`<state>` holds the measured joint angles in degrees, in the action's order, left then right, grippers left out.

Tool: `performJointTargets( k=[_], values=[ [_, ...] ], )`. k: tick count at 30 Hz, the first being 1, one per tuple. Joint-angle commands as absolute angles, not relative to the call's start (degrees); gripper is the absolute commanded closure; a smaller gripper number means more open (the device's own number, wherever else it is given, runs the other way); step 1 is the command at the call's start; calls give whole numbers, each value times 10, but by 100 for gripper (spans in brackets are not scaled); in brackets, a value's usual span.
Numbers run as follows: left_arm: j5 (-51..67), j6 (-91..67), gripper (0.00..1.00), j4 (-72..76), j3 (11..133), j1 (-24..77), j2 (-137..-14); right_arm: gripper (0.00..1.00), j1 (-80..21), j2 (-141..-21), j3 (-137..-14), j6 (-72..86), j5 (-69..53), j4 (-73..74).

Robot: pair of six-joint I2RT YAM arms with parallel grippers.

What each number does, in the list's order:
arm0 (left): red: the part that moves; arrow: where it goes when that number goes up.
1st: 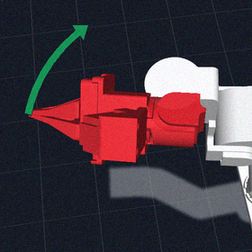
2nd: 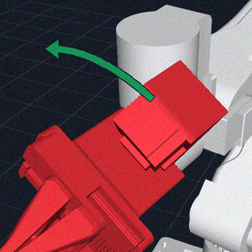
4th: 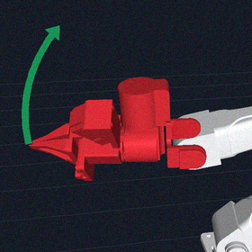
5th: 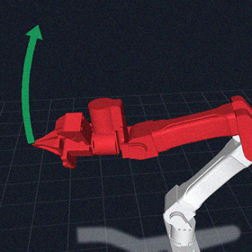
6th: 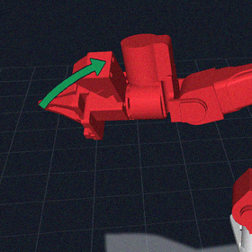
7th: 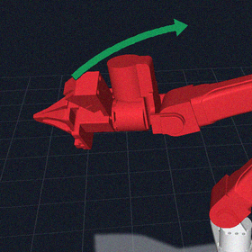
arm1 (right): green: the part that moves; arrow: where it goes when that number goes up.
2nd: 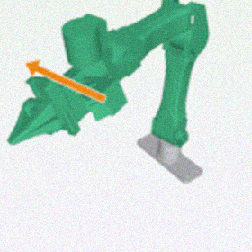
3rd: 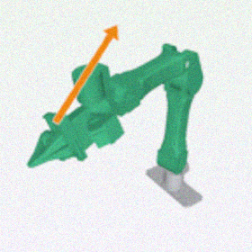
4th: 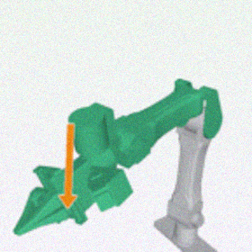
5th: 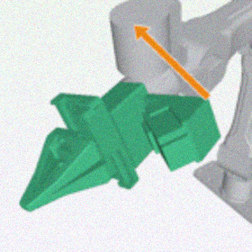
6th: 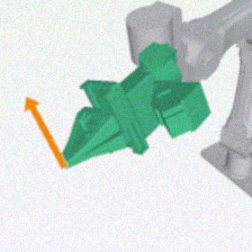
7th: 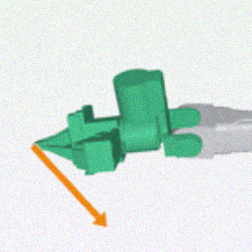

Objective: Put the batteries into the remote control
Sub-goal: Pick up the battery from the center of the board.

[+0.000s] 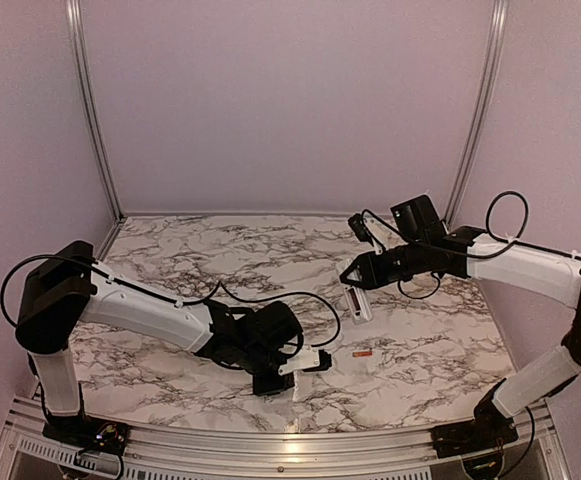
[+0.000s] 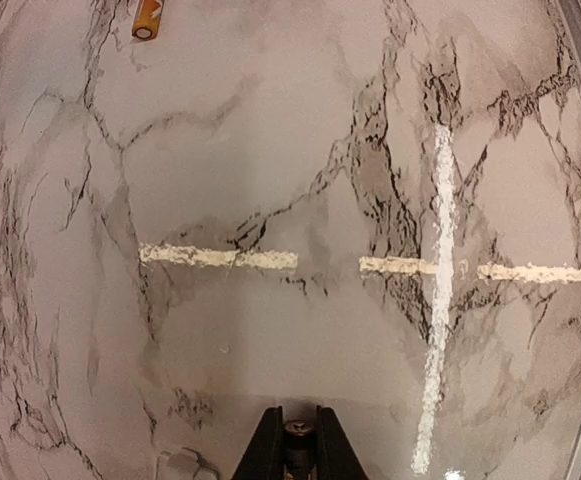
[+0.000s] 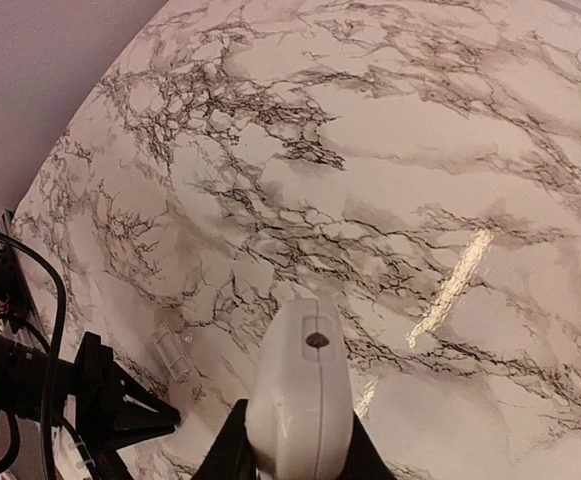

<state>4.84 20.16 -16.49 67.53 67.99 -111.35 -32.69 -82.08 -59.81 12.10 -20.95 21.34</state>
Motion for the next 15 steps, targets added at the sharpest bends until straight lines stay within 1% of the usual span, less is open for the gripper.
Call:
performJointTargets(
  k=[1,6,9,15],
  values=[
    [43,203,100,-119,619,683,-1020,100,-322,-843,-604,133,-319,193],
    [59,221,100,-29,550,686,-918,100,-326,-868,-584,174,-433,160],
    [78,239,100,41,519,697,-869,100,-350,-884,-576,190,-472,149],
    [119,268,100,130,495,720,-840,100,-409,-913,-580,228,-540,126]
  ],
)
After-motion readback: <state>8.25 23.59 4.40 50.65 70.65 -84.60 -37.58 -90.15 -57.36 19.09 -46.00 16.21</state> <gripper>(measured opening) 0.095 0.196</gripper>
